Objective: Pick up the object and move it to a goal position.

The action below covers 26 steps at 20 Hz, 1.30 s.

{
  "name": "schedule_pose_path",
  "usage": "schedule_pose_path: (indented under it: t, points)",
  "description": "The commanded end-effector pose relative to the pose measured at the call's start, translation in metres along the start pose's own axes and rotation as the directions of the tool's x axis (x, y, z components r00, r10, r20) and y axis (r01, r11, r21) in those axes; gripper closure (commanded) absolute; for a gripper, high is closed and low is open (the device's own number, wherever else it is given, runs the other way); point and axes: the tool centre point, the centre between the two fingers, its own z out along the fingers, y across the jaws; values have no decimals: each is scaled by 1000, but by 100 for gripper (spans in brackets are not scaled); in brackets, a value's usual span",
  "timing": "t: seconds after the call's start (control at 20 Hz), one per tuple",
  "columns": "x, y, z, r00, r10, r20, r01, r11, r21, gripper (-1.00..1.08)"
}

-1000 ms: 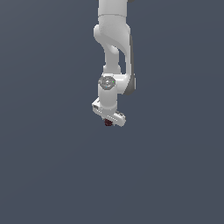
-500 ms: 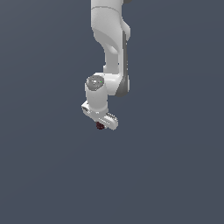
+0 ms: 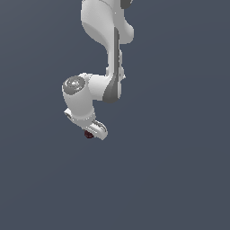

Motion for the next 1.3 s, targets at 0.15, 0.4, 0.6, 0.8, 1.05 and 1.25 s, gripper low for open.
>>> schedule_pose_path:
  t: [0.15, 0.4, 0.6, 0.8, 1.05, 1.25]
  points:
    - [38, 10, -19, 1000, -1, 0, 1, 1000, 0, 108]
    - [67, 18, -33, 1000, -1, 0, 1, 1000, 0, 108]
    - [84, 22, -41, 1000, -1, 0, 1, 1000, 0, 108]
    - [95, 25, -47, 1000, -1, 0, 1, 1000, 0, 108]
    - [104, 26, -50, 1000, -1, 0, 1, 1000, 0, 108]
    - [107, 27, -51, 1000, 0, 0, 0, 1000, 0, 108]
